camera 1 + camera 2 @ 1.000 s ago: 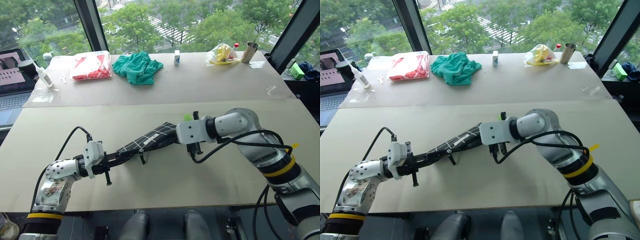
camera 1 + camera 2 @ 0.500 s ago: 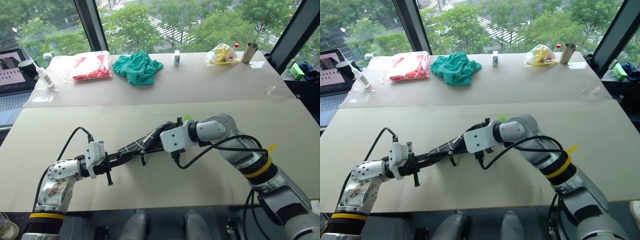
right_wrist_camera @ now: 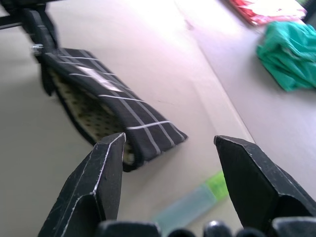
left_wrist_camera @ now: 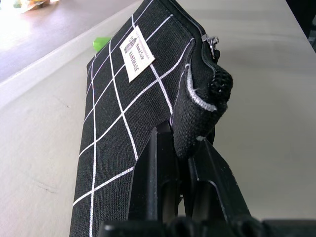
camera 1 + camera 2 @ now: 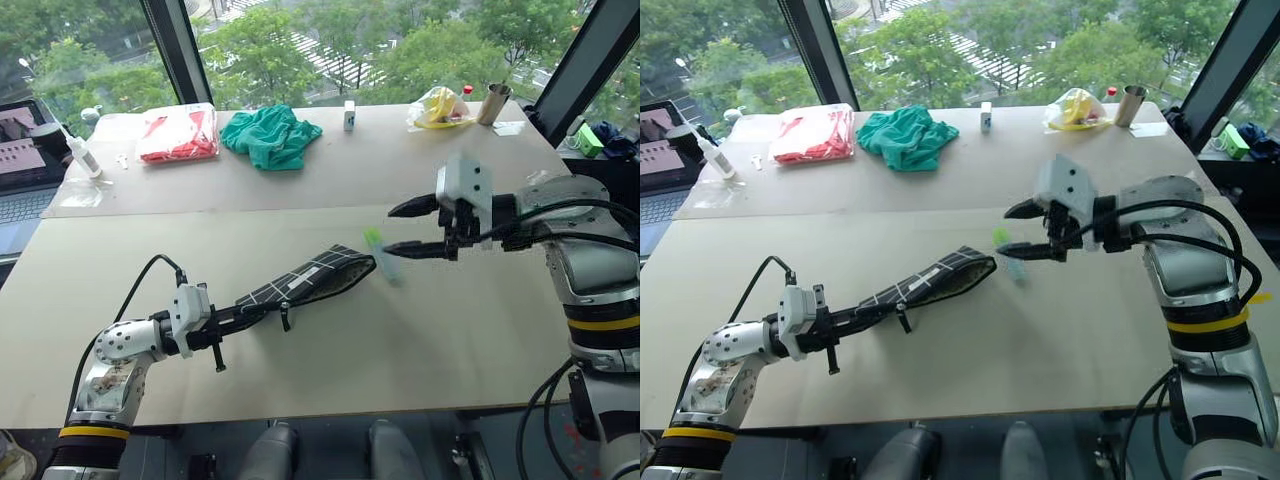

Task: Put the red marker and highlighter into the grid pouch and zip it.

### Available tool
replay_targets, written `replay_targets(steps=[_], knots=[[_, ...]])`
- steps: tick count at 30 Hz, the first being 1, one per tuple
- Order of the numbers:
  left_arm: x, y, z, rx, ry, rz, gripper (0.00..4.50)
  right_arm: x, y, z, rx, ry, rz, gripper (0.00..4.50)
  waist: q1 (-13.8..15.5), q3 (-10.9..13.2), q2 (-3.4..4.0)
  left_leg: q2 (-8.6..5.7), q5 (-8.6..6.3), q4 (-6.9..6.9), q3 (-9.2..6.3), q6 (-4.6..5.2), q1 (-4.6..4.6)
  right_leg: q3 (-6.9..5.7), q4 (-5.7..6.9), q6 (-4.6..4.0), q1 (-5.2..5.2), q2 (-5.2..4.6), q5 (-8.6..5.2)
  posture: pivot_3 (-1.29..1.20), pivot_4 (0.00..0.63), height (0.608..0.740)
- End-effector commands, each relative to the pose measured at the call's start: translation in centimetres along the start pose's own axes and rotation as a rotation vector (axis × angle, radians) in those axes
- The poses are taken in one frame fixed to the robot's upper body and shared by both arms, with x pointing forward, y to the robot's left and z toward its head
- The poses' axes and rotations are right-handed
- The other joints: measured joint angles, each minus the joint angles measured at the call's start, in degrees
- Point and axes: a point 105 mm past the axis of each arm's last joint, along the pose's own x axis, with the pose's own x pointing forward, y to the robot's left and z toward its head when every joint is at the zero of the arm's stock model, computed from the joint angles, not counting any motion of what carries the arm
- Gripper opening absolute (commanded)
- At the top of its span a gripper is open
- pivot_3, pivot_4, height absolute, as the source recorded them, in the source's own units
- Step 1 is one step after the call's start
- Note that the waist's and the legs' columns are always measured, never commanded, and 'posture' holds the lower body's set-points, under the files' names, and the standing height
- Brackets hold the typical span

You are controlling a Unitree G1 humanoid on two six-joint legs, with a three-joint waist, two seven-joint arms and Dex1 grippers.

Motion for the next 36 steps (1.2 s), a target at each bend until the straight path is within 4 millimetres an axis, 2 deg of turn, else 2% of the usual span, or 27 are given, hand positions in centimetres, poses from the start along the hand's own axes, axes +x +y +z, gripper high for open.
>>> replay_targets(steps=[1,4,12,17,24,27,31,32,36], knots=[[-0.8,0.3,0.2,0.032,0.010,0.022,0.00,0.7,-1.4,-2.7,0.143,0.085,-0.166,3.23,0.15,0.00,0.00,-0.01,0.00,0.00,0.00,0.00,-0.03,0.00,0.00,0.00,-0.03,0.00,0.00,0.00,0.150,0.740],[-0.8,0.2,0.2,0.032,0.013,0.023,0.00,2.4,-1.1,-4.3,0.272,0.127,-0.234,3.23,-0.07,0.00,0.00,0.00,0.01,0.00,0.01,-0.03,-0.05,0.03,0.00,-0.01,-0.06,-0.01,0.00,0.00,0.150,0.740],[-0.7,0.3,0.2,0.034,0.008,0.026,0.00,4.9,0.0,-5.7,0.377,0.215,-0.294,3.23,-0.01,0.00,0.01,-0.02,0.02,0.00,0.01,-0.04,-0.10,0.05,0.00,-0.01,-0.11,-0.01,0.01,0.00,0.150,0.740],[-0.6,0.2,0.2,0.032,0.004,0.028,0.00,5.9,0.9,-7.0,0.305,0.306,-0.313,3.23,-0.07,0.00,0.01,-0.03,0.02,0.00,0.02,-0.04,-0.10,0.05,0.00,-0.01,-0.12,-0.01,0.01,0.00,0.150,0.740],[-0.5,0.1,0.2,0.032,-0.001,0.034,0.00,7.3,3.1,-8.8,0.313,0.379,-0.274,3.23,-0.27,-0.01,0.01,-0.01,0.01,0.00,0.01,-0.03,-0.06,0.04,0.02,-0.01,-0.10,-0.01,0.01,0.00,0.150,0.740],[-0.5,0.2,0.3,0.035,-0.002,0.039,0.00,6.9,3.2,-9.2,0.331,0.382,-0.276,2.48,-0.40,-0.02,0.01,-0.01,0.00,0.00,0.01,-0.02,0.04,0.03,0.02,-0.01,0.00,0.00,0.01,0.00,0.150,0.740],[-0.5,0.2,0.3,0.037,-0.003,0.041,0.00,5.8,2.5,-9.2,0.345,0.370,-0.289,1.17,-0.27,-0.02,0.01,-0.02,0.00,0.00,0.01,-0.01,0.05,0.03,0.00,-0.01,0.04,0.00,0.01,0.00,0.150,0.740],[-0.5,0.2,0.3,0.037,-0.003,0.040,0.00,5.7,2.3,-9.3,0.347,0.371,-0.296,1.01,-0.13,-0.02,0.01,-0.04,0.00,0.00,0.01,-0.01,0.04,0.03,0.00,-0.01,0.04,-0.01,0.01,0.00,0.150,0.740],[-0.4,0.3,0.4,0.041,-0.007,0.040,0.00,5.6,2.1,-9.1,0.336,0.361,-0.296,1.01,0.14,-0.02,0.01,-0.04,0.00,0.00,0.01,-0.01,0.04,0.03,-0.01,-0.01,0.04,-0.01,0.01,0.00,0.150,0.740]])
